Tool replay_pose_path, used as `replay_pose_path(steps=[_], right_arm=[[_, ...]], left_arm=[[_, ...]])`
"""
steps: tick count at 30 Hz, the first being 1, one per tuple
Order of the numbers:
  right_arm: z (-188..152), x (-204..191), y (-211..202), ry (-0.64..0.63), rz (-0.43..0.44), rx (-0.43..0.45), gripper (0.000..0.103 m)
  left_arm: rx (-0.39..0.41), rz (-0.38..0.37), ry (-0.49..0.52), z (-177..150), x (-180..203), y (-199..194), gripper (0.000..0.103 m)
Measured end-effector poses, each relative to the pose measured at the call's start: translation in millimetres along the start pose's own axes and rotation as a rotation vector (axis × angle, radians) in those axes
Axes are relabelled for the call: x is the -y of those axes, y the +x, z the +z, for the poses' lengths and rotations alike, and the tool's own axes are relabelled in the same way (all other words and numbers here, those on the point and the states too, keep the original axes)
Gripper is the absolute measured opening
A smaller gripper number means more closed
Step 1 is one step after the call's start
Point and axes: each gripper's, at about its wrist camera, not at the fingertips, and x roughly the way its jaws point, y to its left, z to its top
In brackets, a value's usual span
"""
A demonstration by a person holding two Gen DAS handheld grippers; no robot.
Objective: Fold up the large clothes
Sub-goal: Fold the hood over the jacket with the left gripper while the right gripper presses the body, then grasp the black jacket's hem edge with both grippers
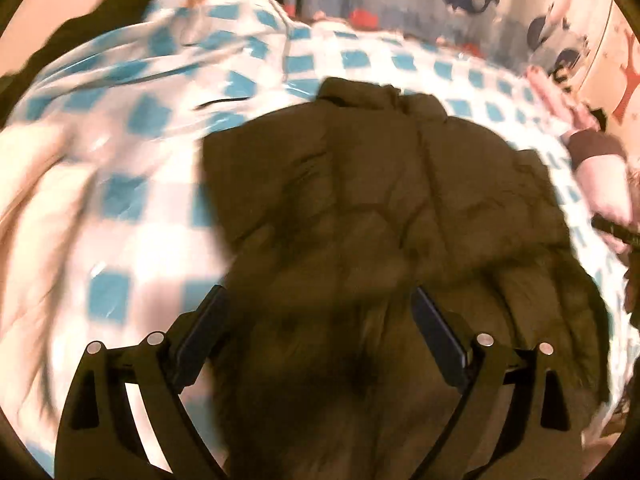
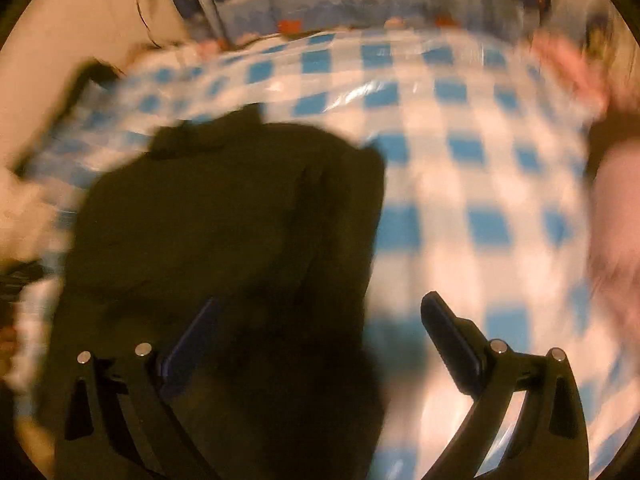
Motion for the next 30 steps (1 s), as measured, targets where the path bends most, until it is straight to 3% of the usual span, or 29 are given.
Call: replay_pose_path(steps=[4, 8, 13, 17, 24, 29, 30], right_arm=[[-75, 39, -26, 0.144, 0.180, -0.088, 0.096], [-137, 65, -37, 0.282, 0.303, -0.143, 0.096], [-176, 73, -43, 0.390, 0.420, -0.179, 0.096], [-188, 65, -44, 0.392, 0.462, -0.213, 0.096], [-210, 42, -36, 0.401, 0.629, -0.303, 0.096], [-219, 45, -23, 0.420, 0.588, -0.323, 0.096], [-219, 44, -21, 0.427, 0.572, -0.319, 0.096]], left_arm=[[-0.049, -0.001, -0.128, -69, -63, -44, 0.093], [-0.143, -0.062, -0.306, -140, -109, -49, 0.093], [-0.218, -0.193, -0.387, -206, -110, -50, 0.093], [-0.271, -0.269, -0.393, -233, -94, -46, 0.093], [-0.312, -0.370, -0.362, -258, -65, -53, 0.093], [-0.285, -0.363, -0.391, -265, -54, -58, 0.092], [-0.281, -0.344, -0.390, -265, -53, -57, 0.082]])
